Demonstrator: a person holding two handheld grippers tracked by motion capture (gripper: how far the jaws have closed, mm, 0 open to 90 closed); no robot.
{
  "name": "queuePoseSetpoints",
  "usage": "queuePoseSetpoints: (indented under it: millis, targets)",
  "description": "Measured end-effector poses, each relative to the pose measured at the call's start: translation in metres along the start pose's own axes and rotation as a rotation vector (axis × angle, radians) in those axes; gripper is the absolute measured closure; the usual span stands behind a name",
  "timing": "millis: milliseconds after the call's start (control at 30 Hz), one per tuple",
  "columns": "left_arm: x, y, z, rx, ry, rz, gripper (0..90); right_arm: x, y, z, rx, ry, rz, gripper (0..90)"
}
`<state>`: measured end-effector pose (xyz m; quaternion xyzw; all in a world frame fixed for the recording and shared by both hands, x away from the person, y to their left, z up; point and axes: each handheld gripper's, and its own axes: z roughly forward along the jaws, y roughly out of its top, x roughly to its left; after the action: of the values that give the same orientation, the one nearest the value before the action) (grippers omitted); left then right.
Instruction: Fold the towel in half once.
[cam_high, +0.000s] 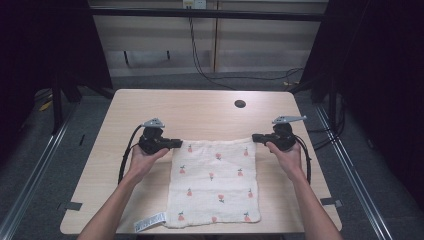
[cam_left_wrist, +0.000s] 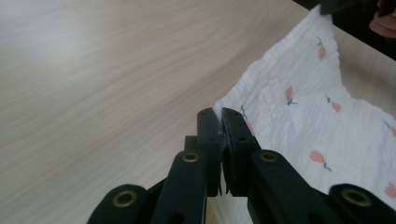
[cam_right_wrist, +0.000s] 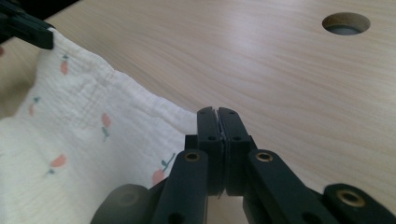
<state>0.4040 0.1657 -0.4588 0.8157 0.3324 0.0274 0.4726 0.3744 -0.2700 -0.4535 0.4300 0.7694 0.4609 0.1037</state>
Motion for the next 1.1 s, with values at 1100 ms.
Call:
queuePoseSetpoints:
  millis: [1100]
  targets:
    - [-0.024,-0.011,-0.040,-0.091,-0.090,0.036,87.1,0.033,0.007,-0.055,-0.084,0.090,-0.062,89.3]
